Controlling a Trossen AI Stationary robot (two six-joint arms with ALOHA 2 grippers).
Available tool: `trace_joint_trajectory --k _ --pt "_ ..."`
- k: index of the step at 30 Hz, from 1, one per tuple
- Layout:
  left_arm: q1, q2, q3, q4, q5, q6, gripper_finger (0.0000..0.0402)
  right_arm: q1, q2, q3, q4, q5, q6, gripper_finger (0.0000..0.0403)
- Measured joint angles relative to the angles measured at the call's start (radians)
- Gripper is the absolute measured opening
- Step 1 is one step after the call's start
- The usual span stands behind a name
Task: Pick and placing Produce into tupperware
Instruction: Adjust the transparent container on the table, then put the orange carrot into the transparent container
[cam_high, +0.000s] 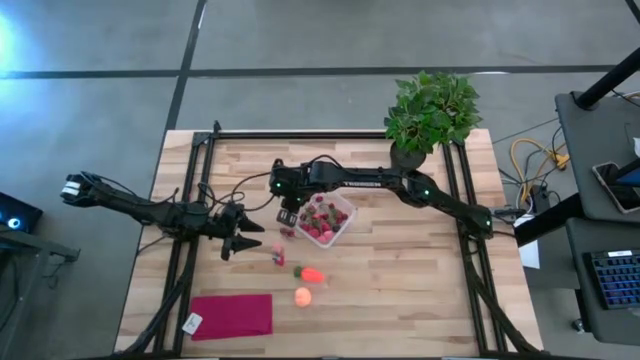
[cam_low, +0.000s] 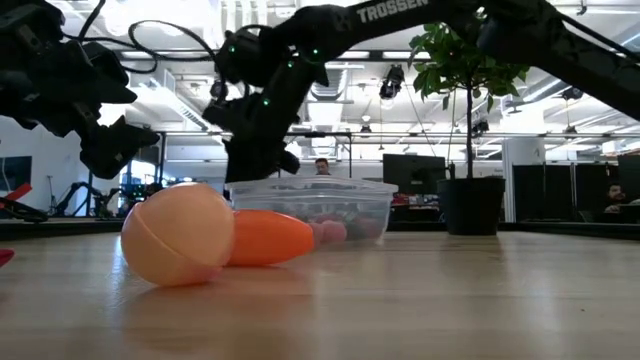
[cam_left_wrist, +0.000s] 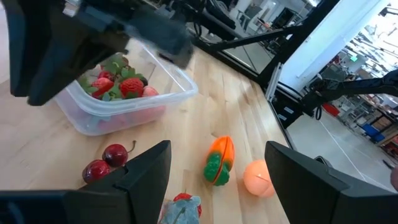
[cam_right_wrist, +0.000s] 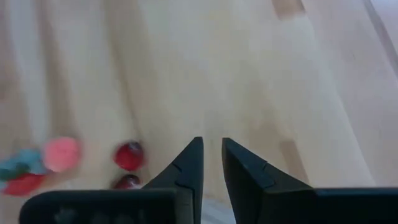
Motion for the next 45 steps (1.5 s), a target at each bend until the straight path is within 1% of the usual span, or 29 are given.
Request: trace_joint_trajectory --k 3,6,12,16,20,25,28,30,32,33,34,39,43,45 --pt "0.0 0.0 0.0 0.0 0.0 0.0 0.0247 -0.005 0.01 0.0 -0.029 -0.009 0.004 0.0052" --pt "0.0 0.0 0.0 0.001 0.0 0.0 0.0247 -0.003 0.009 0.0 -0.088 -0.028 -0.036 0.0052" --pt "0.0 0.006 0.0 0.003 -0.005 0.0 0.0247 -0.001 -0.008 0.01 -0.21 -0.023 -0.088 0.0052" --pt "0.001 0.01 0.0 0.004 -0.008 0.0 0.0247 -0.001 -0.015 0.015 -0.249 0.065 -0.092 0.0052" --pt "0.001 0.013 0.0 0.008 -0.008 0.0 0.0247 -0.001 -0.028 0.034 -0.247 0.102 -0.084 0.0052" --pt "0.001 0.012 0.0 0.008 -0.008 0.0 0.0247 -0.001 -0.039 0.039 -0.34 0.103 -0.084 0.0052" --pt "0.001 0.012 0.0 0.01 -0.008 0.0 0.0247 0.005 -0.044 0.037 -0.327 0.096 -0.076 0.0052" --pt "0.001 0.012 0.0 0.01 -0.007 0.0 0.0247 0.015 -0.068 0.038 -0.276 0.045 -0.068 0.0052" --pt "0.001 0.012 0.0 0.011 0.001 -0.002 0.0247 0.034 -0.101 0.038 -0.24 -0.051 -0.061 0.0052" --pt "0.001 0.012 0.0 0.011 0.003 -0.002 0.0247 0.047 -0.117 0.038 -0.242 -0.081 -0.062 0.0052" --pt "0.001 0.012 0.0 0.012 0.003 -0.002 0.0247 0.064 -0.128 0.04 -0.254 -0.088 -0.062 0.0053" --pt "0.001 0.011 0.0 0.015 0.004 -0.002 0.0247 0.174 -0.162 0.037 -0.34 -0.081 -0.075 0.0079" --pt "0.001 0.011 0.0 0.016 0.006 -0.002 0.0247 0.296 -0.17 0.035 -0.326 -0.05 -0.106 0.0112" --pt "0.001 0.012 0.0 0.015 0.007 -0.001 0.0247 0.336 -0.151 0.029 -0.304 -0.032 -0.076 0.0132"
